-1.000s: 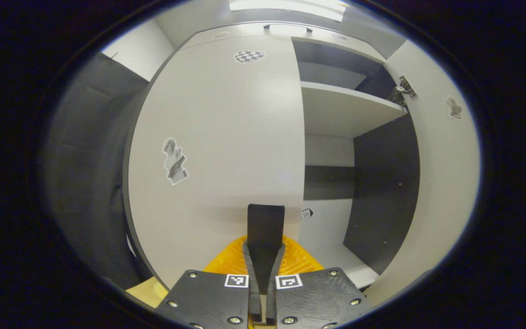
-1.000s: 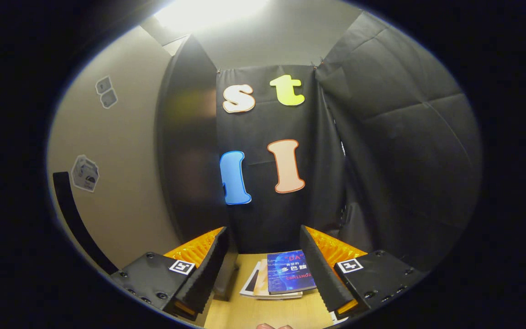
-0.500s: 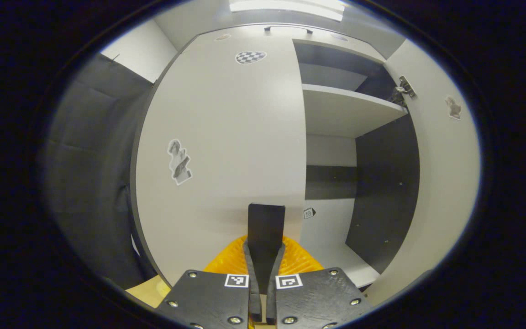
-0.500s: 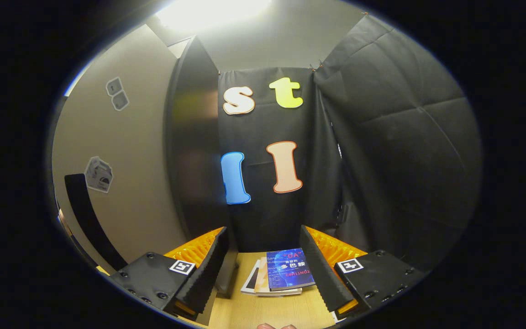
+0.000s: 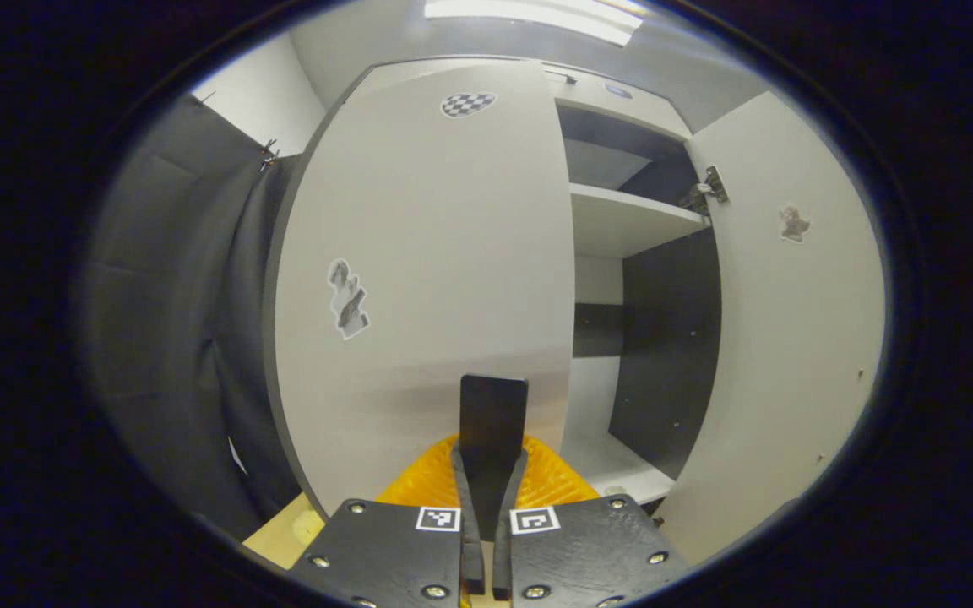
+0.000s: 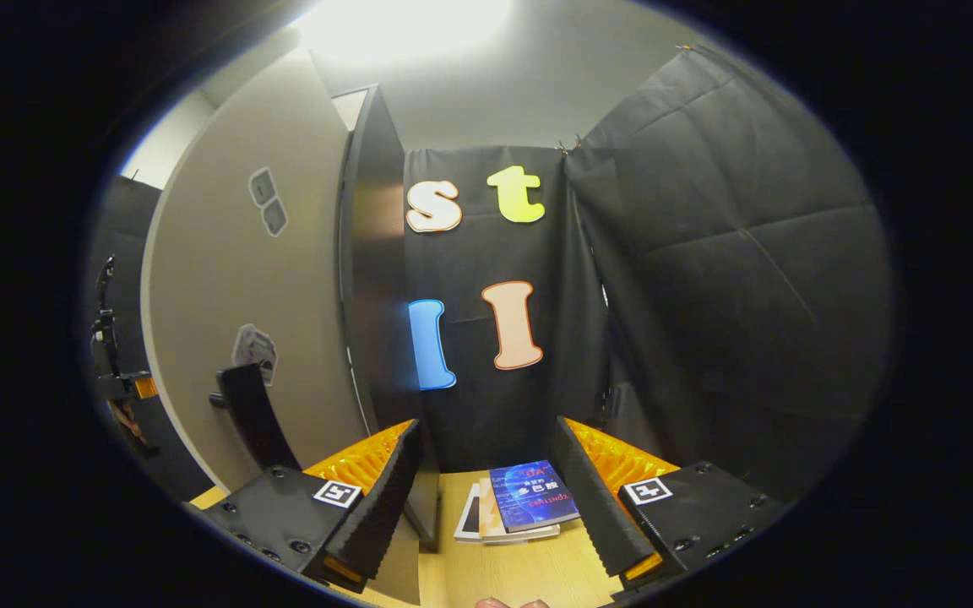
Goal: Open the right door of the double-door shoe cabinet with the right hand, and open the left door with the left hand.
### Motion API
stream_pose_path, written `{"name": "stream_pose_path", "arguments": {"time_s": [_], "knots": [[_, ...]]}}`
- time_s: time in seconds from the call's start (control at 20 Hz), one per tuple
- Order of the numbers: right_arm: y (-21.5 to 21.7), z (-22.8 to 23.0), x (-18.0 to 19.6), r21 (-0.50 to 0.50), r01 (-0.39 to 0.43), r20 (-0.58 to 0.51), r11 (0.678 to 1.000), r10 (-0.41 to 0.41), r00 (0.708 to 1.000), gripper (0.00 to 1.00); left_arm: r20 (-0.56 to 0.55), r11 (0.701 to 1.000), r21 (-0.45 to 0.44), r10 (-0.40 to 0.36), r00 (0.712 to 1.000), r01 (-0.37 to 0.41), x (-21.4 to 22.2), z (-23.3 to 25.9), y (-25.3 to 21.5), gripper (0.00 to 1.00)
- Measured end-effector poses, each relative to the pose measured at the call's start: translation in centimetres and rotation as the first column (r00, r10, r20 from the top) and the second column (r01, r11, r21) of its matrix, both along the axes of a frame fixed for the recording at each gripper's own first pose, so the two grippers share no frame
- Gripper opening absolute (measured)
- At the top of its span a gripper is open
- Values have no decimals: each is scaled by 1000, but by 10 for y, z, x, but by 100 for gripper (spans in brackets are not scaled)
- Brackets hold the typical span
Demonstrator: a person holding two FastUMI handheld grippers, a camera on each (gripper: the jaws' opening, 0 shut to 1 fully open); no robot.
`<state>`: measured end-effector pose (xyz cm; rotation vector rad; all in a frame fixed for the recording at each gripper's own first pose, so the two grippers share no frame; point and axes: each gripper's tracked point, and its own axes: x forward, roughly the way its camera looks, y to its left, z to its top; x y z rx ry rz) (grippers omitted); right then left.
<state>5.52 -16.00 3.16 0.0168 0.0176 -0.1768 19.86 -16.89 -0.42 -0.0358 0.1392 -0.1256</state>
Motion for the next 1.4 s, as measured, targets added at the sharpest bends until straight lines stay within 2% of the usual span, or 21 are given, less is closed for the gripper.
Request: {"name": "stream_pose_path", "arguments": {"time_s": [0.4, 0.6, 0.65, 0.7, 0.75, 0.95, 1.25, 1.3, 1.35, 1.4], "knots": [[45, 14, -43, 0, 63, 26, 998, -63, 998, 97, -7, 997, -32, -72, 997, 72, -50, 7, 29, 7], [59, 15, -63, -3, 100, 28, 995, -100, 995, 97, -5, 995, -45, -87, 996, 86, -59, 10, 47, 7], [65, 14, -67, 2, 100, 27, 995, -100, 995, 96, -3, 995, -47, -87, 996, 87, -62, 9, 52, 7], [72, 13, -70, 5, 94, 26, 996, -94, 995, 92, -2, 995, -52, -88, 996, 87, -64, 8, 57, 6], [79, 12, -74, 3, 90, 25, 996, -90, 996, 97, 0, 995, -55, -88, 996, 87, -68, 8, 63, 5], [97, 5, -83, -16, 91, -3, 996, -91, 996, 97, 9, 994, -60, -89, 996, 89, -78, 13, 84, 6], [118, 18, -89, -19, 79, 26, 997, -78, 997, 97, 13, 996, -56, -75, 997, 76, -90, 13, 105, 6], [120, 17, -91, -8, 80, 25, 997, -80, 997, 92, 15, 996, -50, -74, 997, 75, -92, 13, 109, 6], [122, 19, -93, 5, 78, 31, 997, -78, 996, 97, 18, 996, -45, -76, 997, 76, -94, 13, 114, 5], [123, 20, -93, 18, 80, 37, 997, -80, 996, 92, 20, 996, -42, -79, 997, 80, -95, 14, 119, 6]]}}
